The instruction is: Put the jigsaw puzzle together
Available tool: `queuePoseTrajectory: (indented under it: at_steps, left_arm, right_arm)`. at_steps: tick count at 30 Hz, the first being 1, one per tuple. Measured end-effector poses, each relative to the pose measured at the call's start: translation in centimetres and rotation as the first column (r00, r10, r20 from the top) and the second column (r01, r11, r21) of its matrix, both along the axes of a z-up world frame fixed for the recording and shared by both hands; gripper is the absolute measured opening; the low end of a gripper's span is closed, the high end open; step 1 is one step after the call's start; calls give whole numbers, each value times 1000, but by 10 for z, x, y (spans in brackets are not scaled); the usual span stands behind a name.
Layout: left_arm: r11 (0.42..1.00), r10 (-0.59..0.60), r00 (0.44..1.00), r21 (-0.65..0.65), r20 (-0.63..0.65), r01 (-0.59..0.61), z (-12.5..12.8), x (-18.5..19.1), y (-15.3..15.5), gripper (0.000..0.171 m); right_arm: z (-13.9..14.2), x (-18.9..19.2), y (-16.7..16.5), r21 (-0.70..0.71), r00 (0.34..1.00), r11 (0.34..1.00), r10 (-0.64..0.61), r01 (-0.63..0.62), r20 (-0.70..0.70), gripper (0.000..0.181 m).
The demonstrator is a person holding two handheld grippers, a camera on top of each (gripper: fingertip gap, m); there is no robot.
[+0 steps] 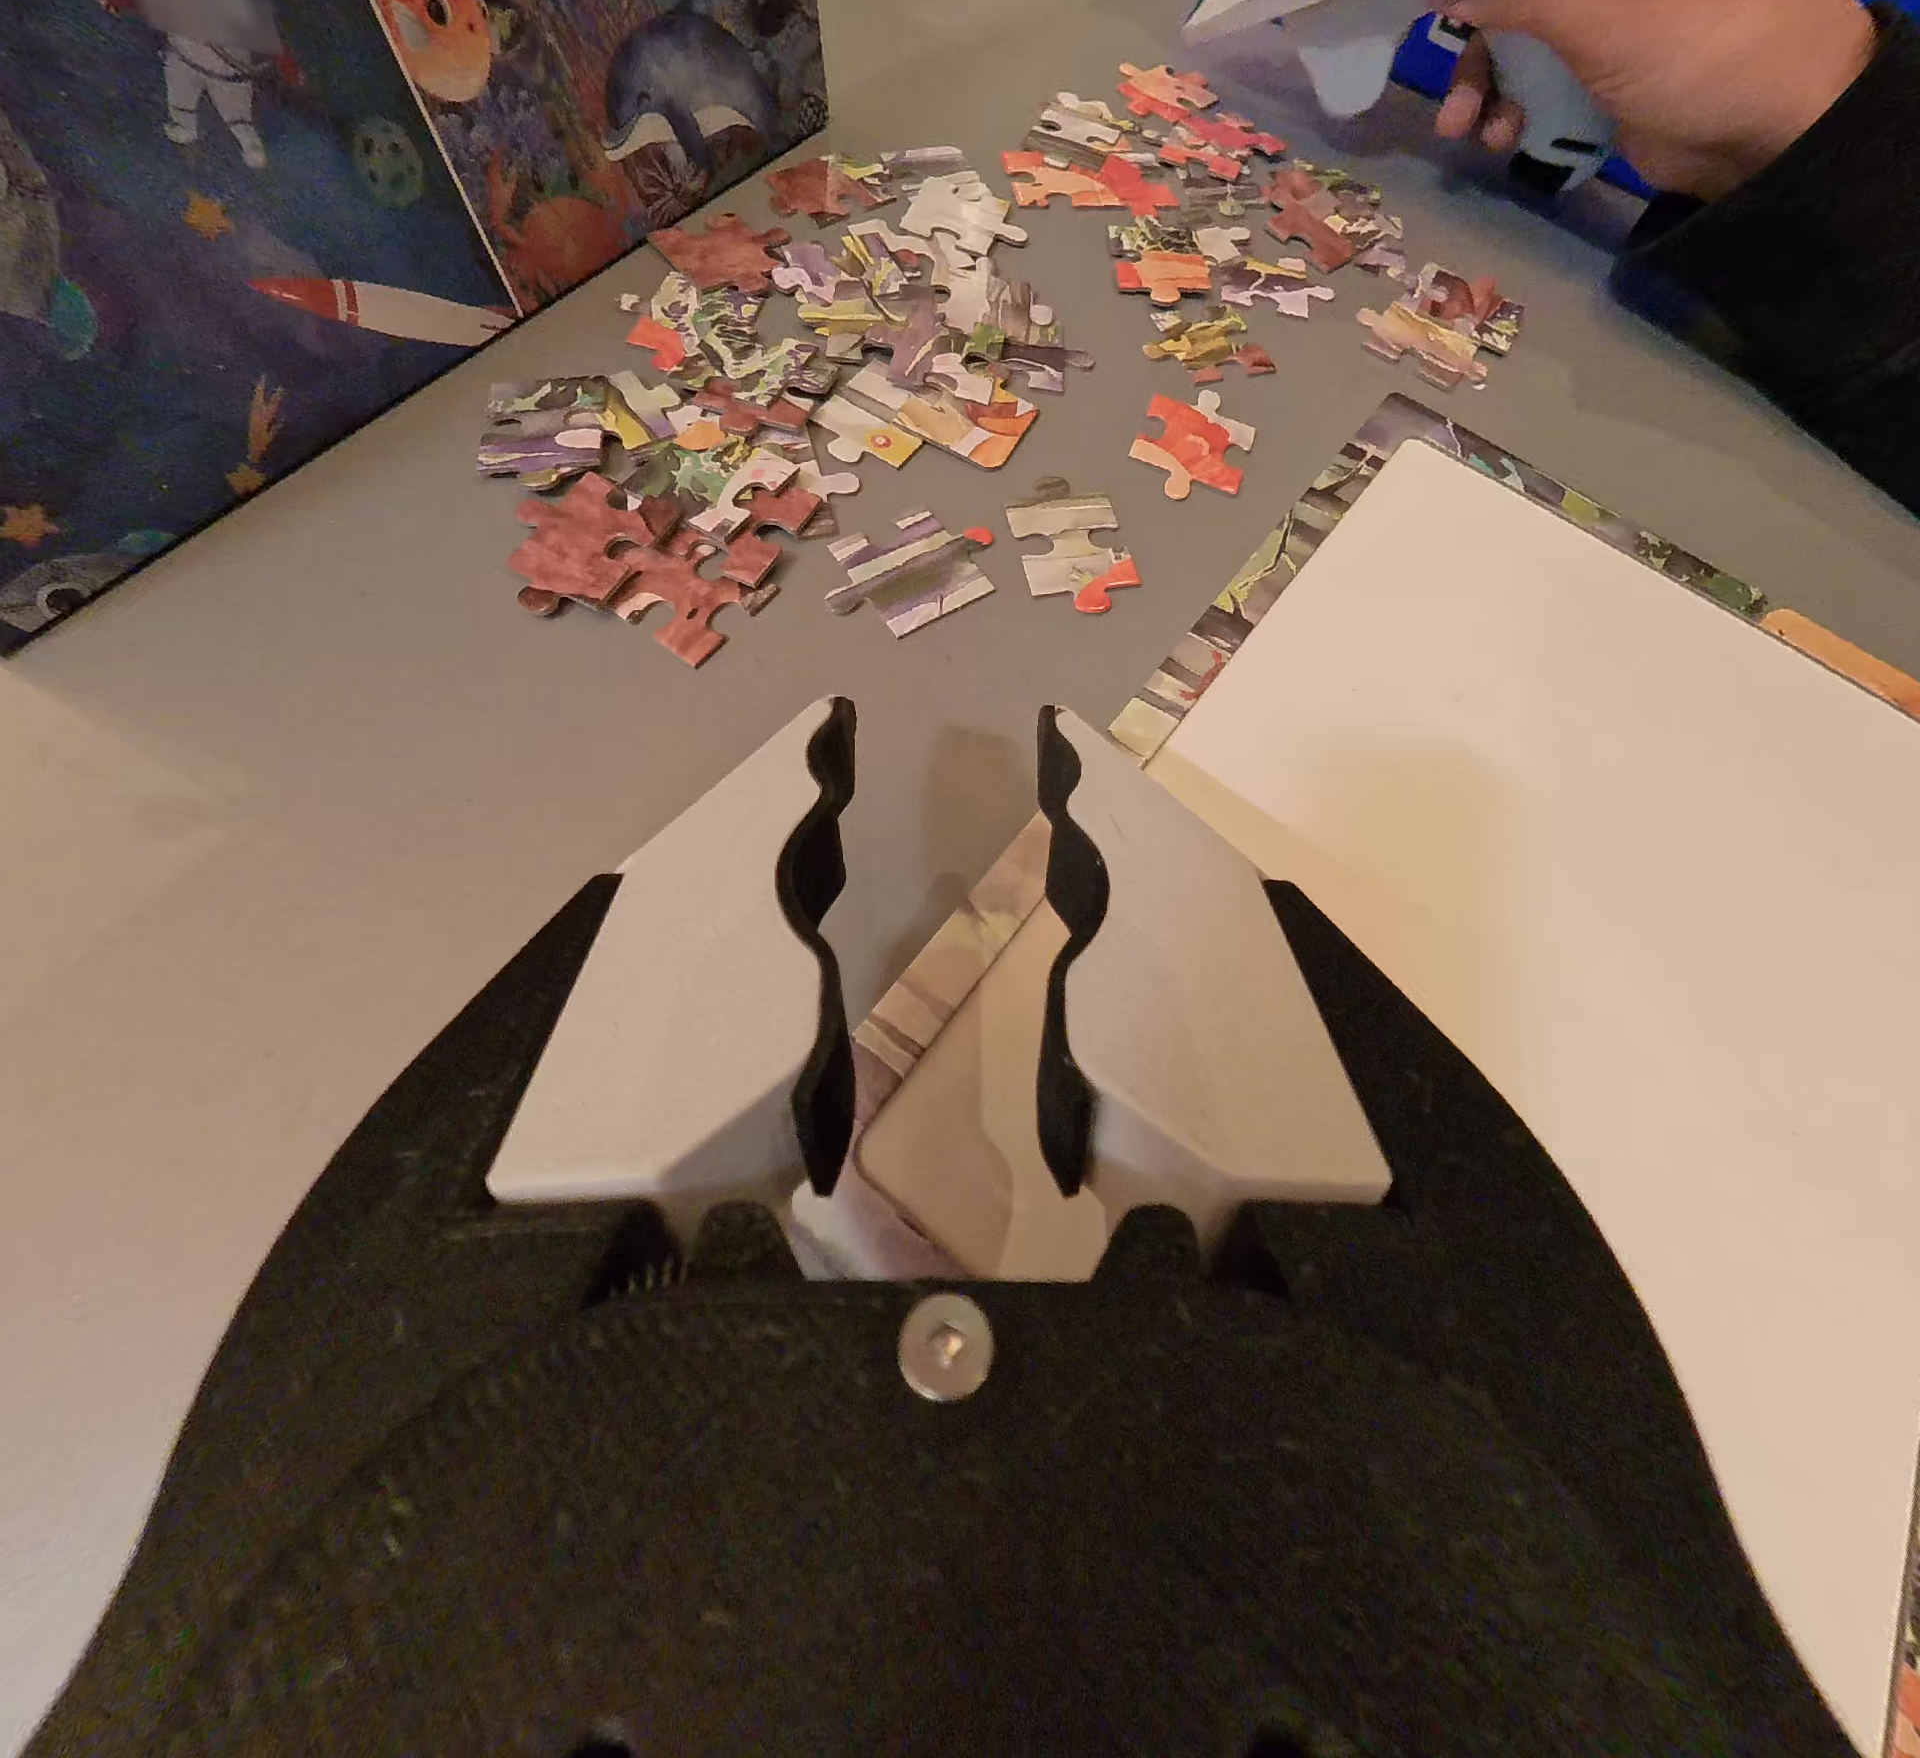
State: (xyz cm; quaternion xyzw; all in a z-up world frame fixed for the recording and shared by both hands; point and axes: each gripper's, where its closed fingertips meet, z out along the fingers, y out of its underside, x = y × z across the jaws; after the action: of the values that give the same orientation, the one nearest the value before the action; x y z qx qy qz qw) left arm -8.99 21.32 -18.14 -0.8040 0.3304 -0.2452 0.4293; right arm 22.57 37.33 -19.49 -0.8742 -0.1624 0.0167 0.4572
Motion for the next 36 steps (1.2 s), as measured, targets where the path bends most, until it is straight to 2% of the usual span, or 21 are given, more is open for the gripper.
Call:
queuePoseTrajectory:
  at_steps: [5,8,13,16,18,20,22,24,26,29,33,34,35,36]
  left_arm:
    - [1000,-1,1000,4,-5,1,0,0,0,34]
    - [1000,-2,1000,6,-10,2,-1,1,0,34]
    - [1000,-2,1000,5,-13,2,-1,1,0,34]
    - [1000,0,1000,1,-7,0,-1,0,0,34]
    - [1000,1,1000,0,-4,-1,-1,0,0,34]
    - [1000,1,1000,1,-5,-1,-1,0,0,34]
    - [1000,0,1000,4,-9,0,-1,0,0,34]
    - [1000,-1,1000,8,-14,1,-1,0,0,34]
    - [1000,-2,1000,9,-16,2,-1,1,0,34]
    - [1000,-2,1000,7,-17,2,-1,1,0,34]
    - [1000,-1,1000,6,-16,2,-1,1,0,34]
    - [1000,-1,1000,5,-15,1,-1,0,0,34]
    - [1000,-1,1000,4,-14,1,-1,0,0,34]
    - [1000,0,1000,3,-13,0,-1,0,0,34]
  right_arm:
    - [-12,-8,0,-58,999,997,40,-42,-30,52]
    - [-18,-13,-3,-90,998,994,69,-70,-9,56]
    - [-19,-17,-4,-112,996,991,67,-73,-58,32]
    - [-18,-16,-5,-119,994,990,60,-71,-94,30]
    - [-18,-17,-8,-124,992,989,68,-81,-110,0]
    - [-18,-16,-8,-131,990,988,60,-77,-126,0]
    - [-18,-12,-7,-129,992,990,41,-56,-121,10]
    - [-15,-7,-5,-108,994,993,29,-40,-101,38]
    - [-8,-7,-2,-69,993,997,33,-41,-114,48]
    - [-16,-9,-3,-115,993,992,40,-53,-113,54]
    - [-20,-10,-4,-127,996,990,49,-59,-79,51]
    - [-20,-10,-5,-128,995,990,52,-62,-81,49]
    - [-20,-12,-6,-128,994,989,67,-78,-85,35]
    - [-20,-12,-6,-127,994,988,73,-84,-84,35]
